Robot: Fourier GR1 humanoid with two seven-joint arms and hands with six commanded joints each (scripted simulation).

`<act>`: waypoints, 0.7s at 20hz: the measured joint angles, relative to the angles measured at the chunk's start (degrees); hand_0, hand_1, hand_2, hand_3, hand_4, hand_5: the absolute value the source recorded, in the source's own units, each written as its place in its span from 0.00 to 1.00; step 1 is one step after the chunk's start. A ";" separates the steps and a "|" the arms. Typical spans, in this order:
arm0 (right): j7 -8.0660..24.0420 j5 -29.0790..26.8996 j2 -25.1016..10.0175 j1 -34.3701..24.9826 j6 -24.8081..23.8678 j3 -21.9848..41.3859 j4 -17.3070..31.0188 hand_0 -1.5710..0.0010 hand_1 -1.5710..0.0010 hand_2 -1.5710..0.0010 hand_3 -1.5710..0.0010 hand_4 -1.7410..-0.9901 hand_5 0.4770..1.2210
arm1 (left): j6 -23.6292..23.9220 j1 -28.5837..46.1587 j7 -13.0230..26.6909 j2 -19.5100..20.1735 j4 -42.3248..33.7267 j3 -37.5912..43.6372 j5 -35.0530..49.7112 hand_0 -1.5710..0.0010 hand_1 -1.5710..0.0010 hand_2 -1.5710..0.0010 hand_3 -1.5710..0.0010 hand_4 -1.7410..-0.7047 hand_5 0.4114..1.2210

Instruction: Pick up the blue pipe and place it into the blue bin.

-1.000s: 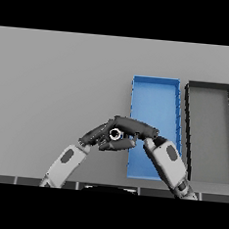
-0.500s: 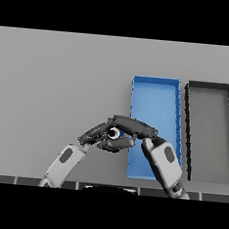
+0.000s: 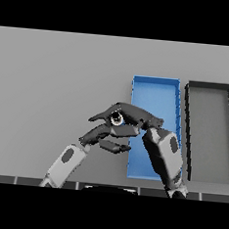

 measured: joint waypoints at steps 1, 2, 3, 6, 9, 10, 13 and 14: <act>-0.02 -3.61 -2.06 -1.93 -2.30 -0.51 -0.39 0.00 0.00 0.00 0.00 0.33 1.00 | 0.26 0.07 0.02 0.00 -0.18 -0.21 -0.31 1.00 1.00 1.00 1.00 0.75 0.08; -0.02 -6.96 -4.55 -5.67 -5.38 -1.56 0.80 0.00 0.00 0.00 0.00 0.33 1.00 | 0.25 0.21 0.19 0.55 -0.84 -0.13 -0.22 1.00 1.00 1.00 1.00 0.75 0.08; -0.56 -9.80 -5.87 -9.44 -7.78 -2.62 1.89 0.00 0.00 0.00 0.00 0.33 1.00 | 0.06 -0.20 1.72 0.49 -0.92 -0.11 -0.07 1.00 1.00 1.00 1.00 0.76 0.08; -2.34 -12.06 -7.52 -17.43 -12.16 -7.57 5.73 0.00 0.00 0.00 0.00 0.32 1.00 | -0.55 0.60 0.91 0.91 -1.77 -0.52 0.20 1.00 1.00 1.00 1.00 0.76 0.07; -4.87 -7.89 -10.52 -21.60 -14.37 -11.99 10.52 0.00 0.00 0.00 0.00 0.32 1.00 | -0.74 1.71 0.13 1.63 -3.48 -0.87 0.28 1.00 1.00 1.00 1.00 0.76 0.07; -5.47 -6.90 -11.21 -21.98 -13.81 -12.85 11.90 0.00 0.00 0.00 0.00 0.32 1.00 | -0.90 1.78 0.44 1.95 -3.74 -0.65 0.55 1.00 1.00 1.00 1.00 0.76 0.07; -6.91 -1.65 -13.45 -21.94 -13.40 -15.83 17.55 0.00 0.00 0.00 0.00 0.32 1.00 | -0.12 1.27 2.53 1.80 -4.62 -0.10 0.70 1.00 1.00 1.00 1.00 0.76 0.08; -6.28 -0.98 -13.95 -21.17 -13.51 -16.55 18.27 0.00 0.00 0.00 0.00 0.32 1.00 | -0.08 1.74 2.65 1.91 -4.45 -0.11 0.63 1.00 1.00 1.00 1.00 0.76 0.08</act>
